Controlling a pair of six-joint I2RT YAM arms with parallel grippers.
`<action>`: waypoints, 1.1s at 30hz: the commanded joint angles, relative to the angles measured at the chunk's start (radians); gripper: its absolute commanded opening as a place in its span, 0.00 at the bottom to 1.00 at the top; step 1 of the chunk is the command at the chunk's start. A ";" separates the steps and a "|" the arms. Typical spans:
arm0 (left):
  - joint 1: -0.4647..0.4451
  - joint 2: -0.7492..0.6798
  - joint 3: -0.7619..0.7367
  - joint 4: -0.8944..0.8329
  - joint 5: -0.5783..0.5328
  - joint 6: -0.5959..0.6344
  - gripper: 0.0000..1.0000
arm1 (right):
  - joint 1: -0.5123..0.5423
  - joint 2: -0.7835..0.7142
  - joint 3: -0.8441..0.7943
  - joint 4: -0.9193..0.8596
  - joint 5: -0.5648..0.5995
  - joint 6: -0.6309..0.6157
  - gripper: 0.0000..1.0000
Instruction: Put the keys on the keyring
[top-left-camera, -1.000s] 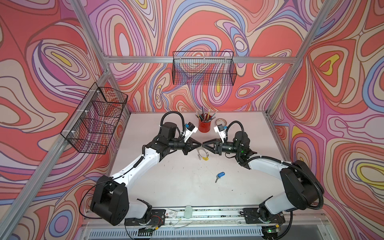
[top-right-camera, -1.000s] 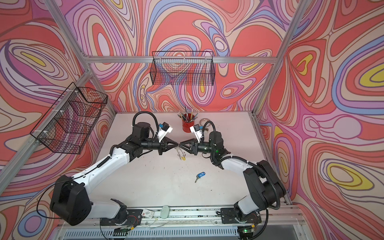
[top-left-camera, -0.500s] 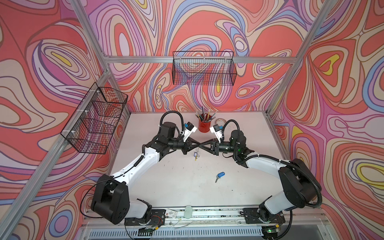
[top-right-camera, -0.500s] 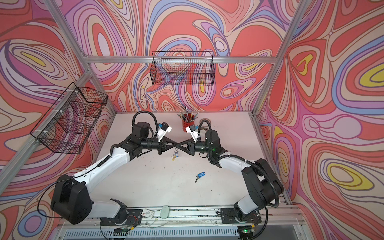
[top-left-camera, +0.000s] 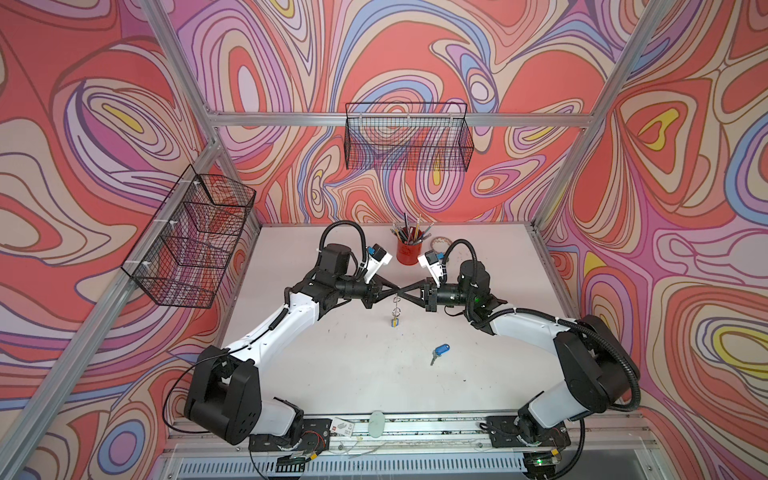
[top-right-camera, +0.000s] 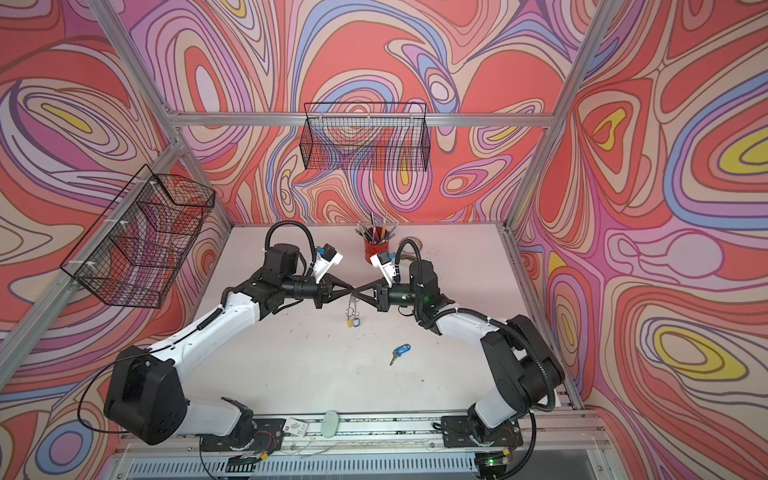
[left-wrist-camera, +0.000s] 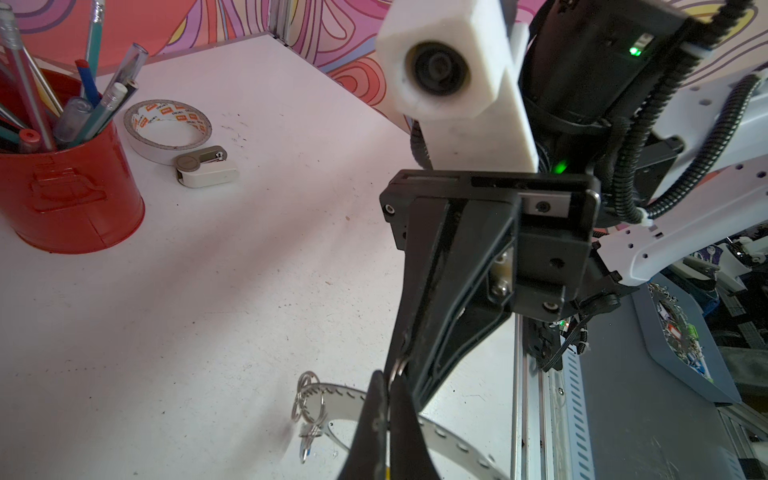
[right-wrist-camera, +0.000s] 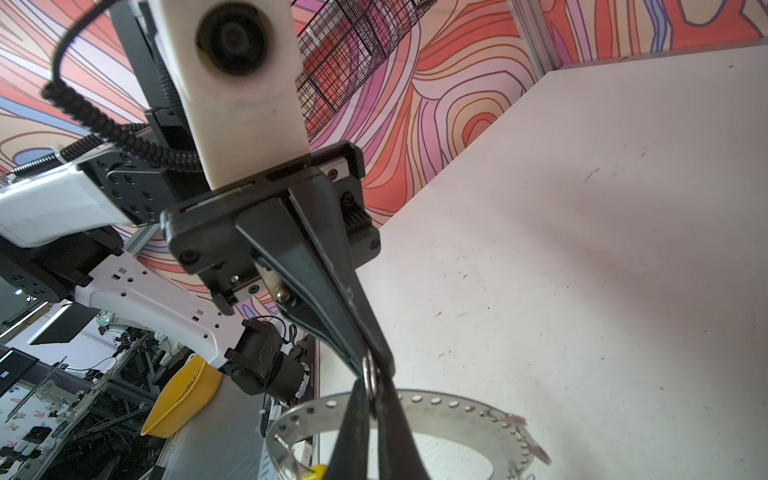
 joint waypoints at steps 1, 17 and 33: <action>-0.004 -0.014 0.034 0.023 0.079 -0.001 0.00 | 0.020 0.017 0.015 0.013 0.036 -0.003 0.00; 0.147 -0.068 -0.328 0.993 0.126 -0.772 0.41 | 0.021 0.049 -0.038 0.282 0.040 0.082 0.00; 0.037 -0.038 -0.552 1.302 -0.066 -0.853 0.52 | 0.022 0.079 -0.031 0.348 0.025 0.135 0.00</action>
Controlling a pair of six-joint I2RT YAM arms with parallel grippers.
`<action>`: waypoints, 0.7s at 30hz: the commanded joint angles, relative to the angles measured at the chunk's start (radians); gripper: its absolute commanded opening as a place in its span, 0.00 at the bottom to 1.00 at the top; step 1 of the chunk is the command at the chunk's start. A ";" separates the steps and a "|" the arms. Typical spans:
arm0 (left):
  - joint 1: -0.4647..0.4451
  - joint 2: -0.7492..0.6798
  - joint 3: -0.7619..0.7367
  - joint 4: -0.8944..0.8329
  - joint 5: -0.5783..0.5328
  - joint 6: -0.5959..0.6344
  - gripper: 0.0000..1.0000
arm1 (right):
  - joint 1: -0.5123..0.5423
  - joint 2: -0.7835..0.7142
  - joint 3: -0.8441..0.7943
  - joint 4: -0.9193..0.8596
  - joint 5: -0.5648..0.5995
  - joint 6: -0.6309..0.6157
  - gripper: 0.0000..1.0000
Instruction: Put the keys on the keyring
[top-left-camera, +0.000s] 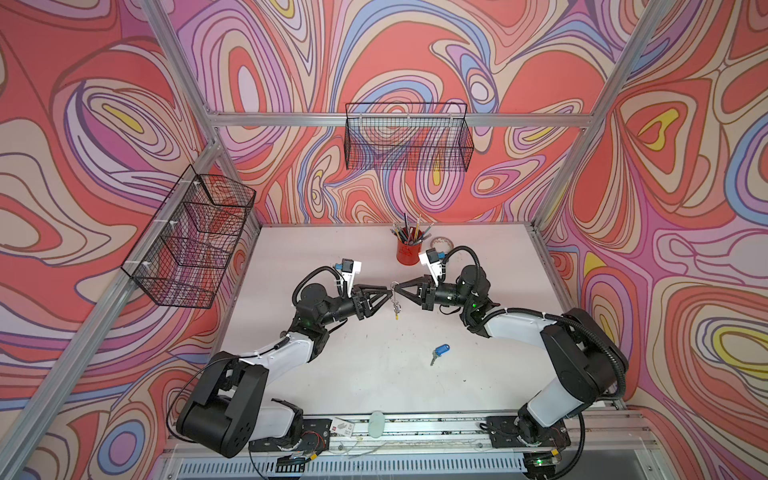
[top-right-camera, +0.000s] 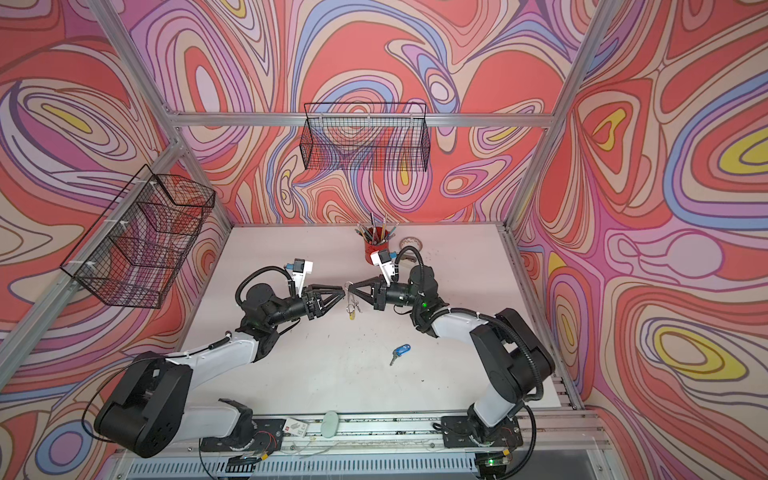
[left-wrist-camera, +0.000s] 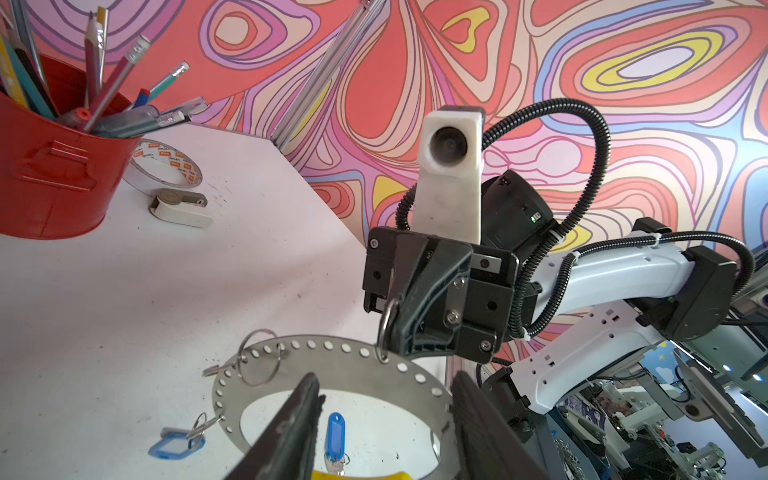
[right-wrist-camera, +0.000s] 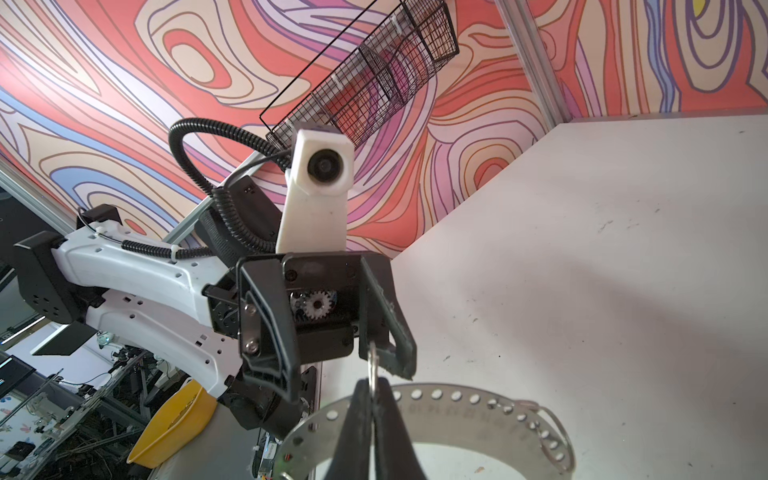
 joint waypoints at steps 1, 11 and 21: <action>-0.015 0.033 -0.005 0.172 -0.052 -0.047 0.51 | 0.005 0.010 -0.002 0.058 -0.011 0.023 0.00; -0.048 0.076 0.000 0.212 -0.071 -0.059 0.33 | 0.005 0.011 -0.002 0.057 -0.020 0.027 0.00; -0.055 0.086 0.005 0.204 -0.102 -0.063 0.26 | 0.005 0.019 -0.002 0.069 -0.041 0.037 0.00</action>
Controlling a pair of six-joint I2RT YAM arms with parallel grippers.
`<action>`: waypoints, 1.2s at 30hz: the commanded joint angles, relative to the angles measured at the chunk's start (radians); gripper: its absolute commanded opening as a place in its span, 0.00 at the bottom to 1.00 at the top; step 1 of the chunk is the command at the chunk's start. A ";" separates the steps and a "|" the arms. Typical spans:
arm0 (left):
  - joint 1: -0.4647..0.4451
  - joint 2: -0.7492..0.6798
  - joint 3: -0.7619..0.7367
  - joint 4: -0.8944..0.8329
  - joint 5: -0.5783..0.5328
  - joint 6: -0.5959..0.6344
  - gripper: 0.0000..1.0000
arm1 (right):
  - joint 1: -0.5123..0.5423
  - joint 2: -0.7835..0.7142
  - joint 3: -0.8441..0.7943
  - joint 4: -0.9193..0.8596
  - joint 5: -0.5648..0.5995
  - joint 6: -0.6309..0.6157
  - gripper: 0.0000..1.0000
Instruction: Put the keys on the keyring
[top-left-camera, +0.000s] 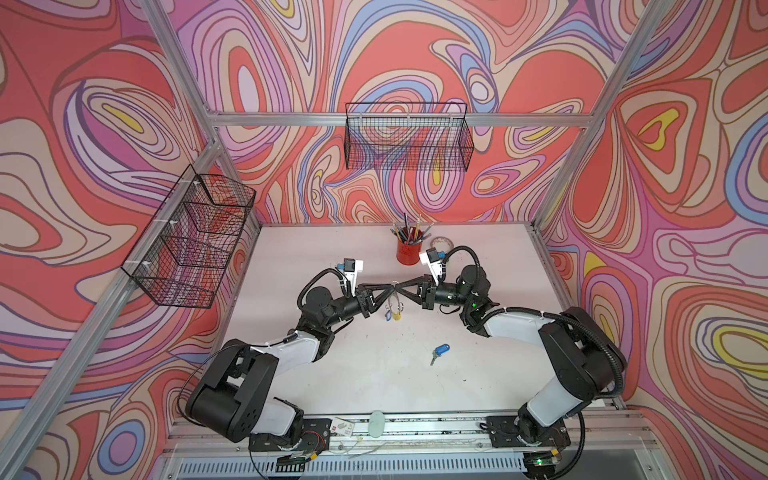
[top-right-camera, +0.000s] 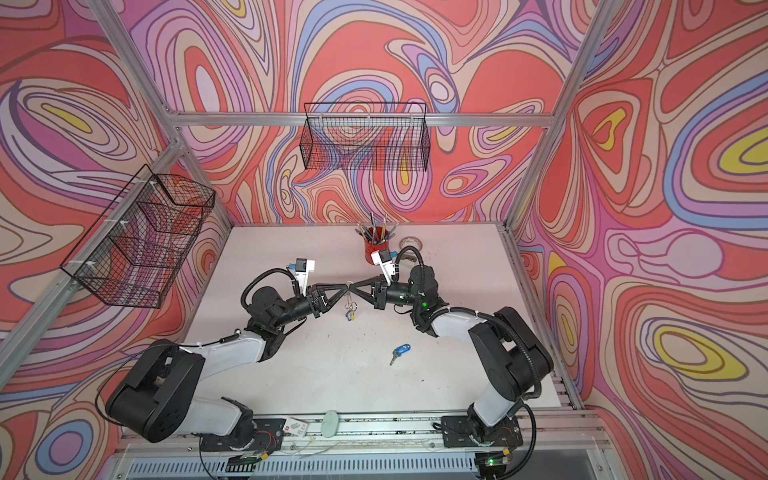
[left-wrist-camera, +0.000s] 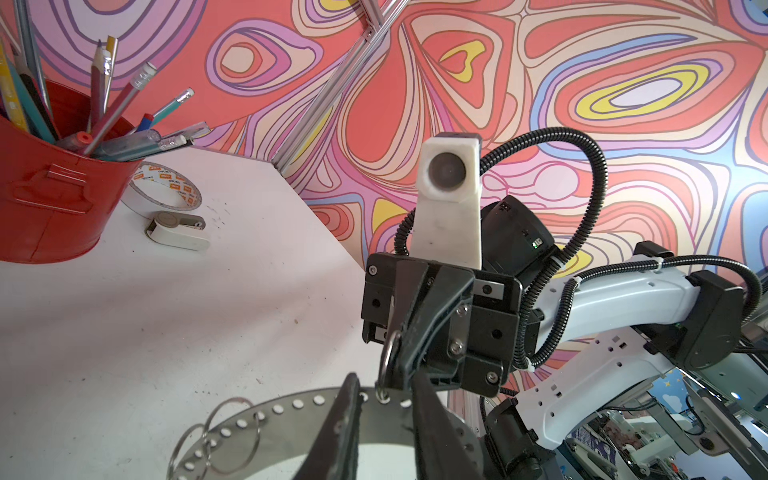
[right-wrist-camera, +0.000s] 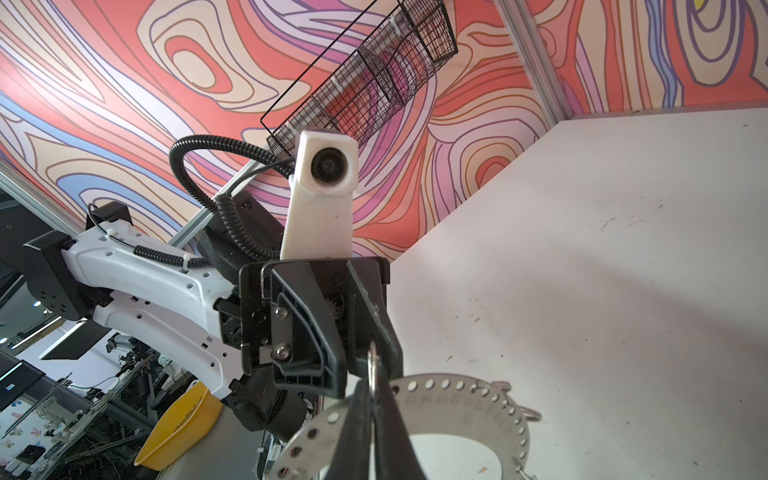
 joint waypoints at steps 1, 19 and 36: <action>-0.012 0.017 0.010 0.059 -0.013 -0.013 0.26 | 0.009 0.008 -0.002 0.050 -0.032 0.014 0.00; -0.007 0.057 0.026 0.096 0.008 -0.044 0.13 | 0.008 0.028 0.001 0.070 -0.046 0.030 0.00; 0.027 -0.187 0.170 -0.641 0.051 0.507 0.00 | -0.004 -0.082 -0.050 -0.121 -0.017 -0.144 0.30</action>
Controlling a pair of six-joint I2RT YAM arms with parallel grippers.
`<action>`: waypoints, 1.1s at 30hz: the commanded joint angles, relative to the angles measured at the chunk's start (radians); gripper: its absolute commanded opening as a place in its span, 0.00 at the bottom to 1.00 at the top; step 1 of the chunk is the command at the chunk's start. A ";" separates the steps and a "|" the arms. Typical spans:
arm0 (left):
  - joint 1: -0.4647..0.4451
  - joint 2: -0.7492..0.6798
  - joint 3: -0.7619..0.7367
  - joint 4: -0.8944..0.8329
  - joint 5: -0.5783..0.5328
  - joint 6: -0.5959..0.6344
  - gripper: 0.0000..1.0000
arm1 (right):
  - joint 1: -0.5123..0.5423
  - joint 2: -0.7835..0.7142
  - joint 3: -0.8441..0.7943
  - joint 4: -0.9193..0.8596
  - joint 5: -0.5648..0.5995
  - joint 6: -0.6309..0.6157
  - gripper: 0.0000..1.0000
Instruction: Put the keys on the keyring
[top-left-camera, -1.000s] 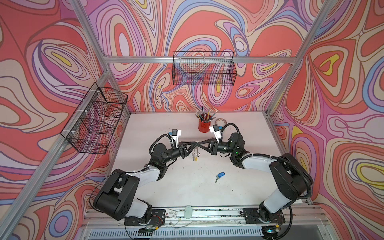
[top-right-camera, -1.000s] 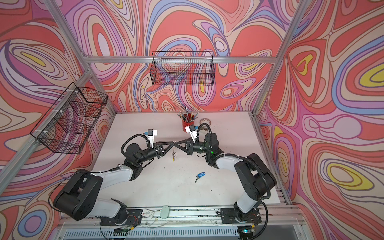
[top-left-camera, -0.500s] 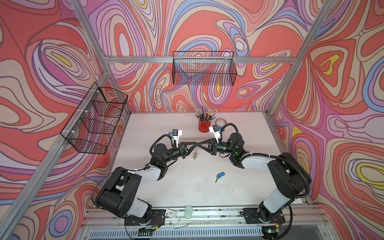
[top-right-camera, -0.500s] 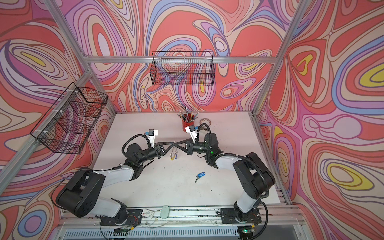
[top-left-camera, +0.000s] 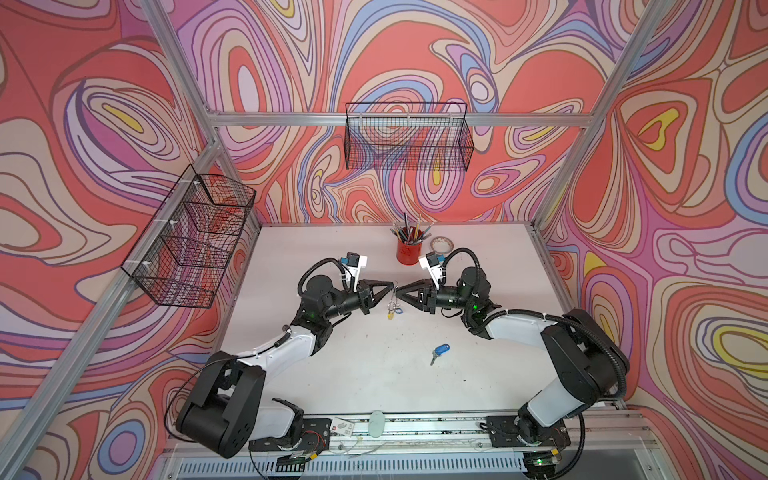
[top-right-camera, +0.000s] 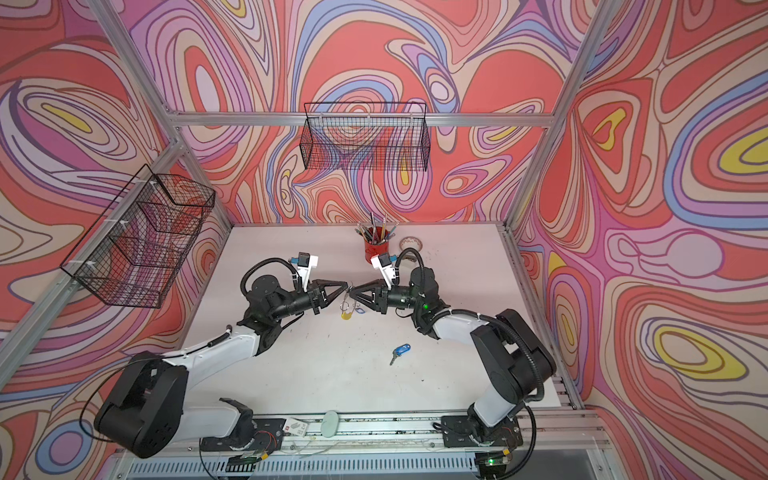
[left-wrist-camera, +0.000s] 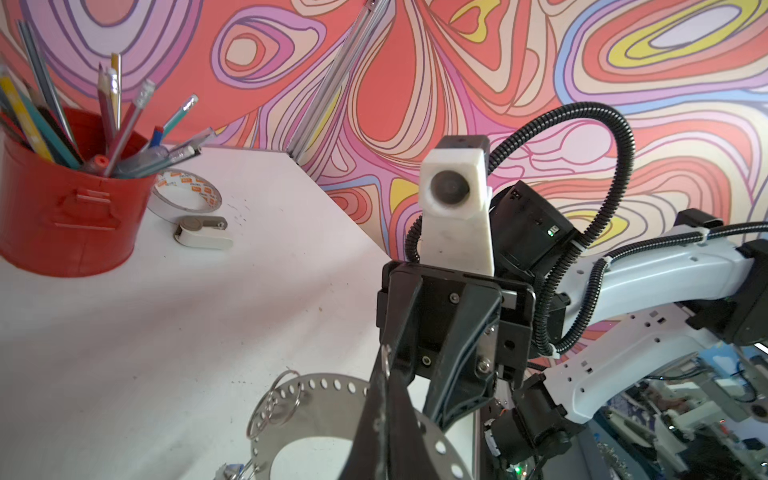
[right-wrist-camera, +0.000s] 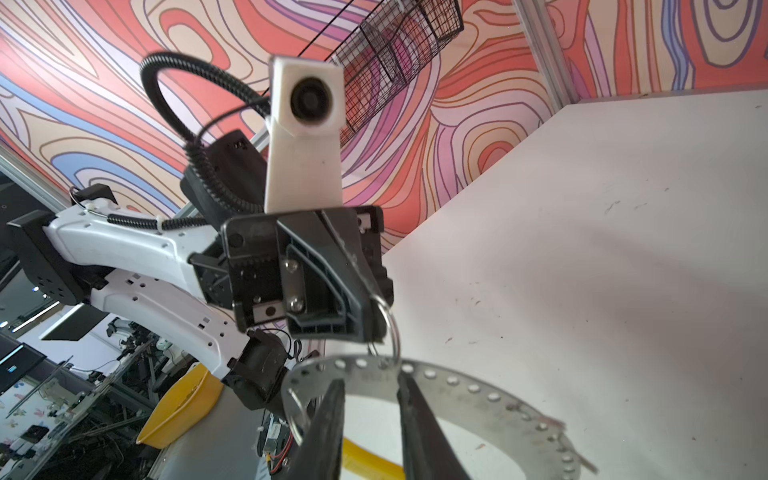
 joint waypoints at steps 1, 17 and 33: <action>0.006 -0.086 0.069 -0.320 0.014 0.301 0.00 | -0.012 -0.054 -0.024 -0.064 0.013 -0.079 0.31; -0.057 -0.130 0.247 -0.903 -0.038 1.129 0.00 | -0.086 -0.107 -0.089 -0.101 0.193 -0.104 0.50; -0.261 -0.106 0.216 -0.849 -0.455 1.568 0.00 | -0.085 -0.112 -0.117 -0.159 0.243 -0.163 0.57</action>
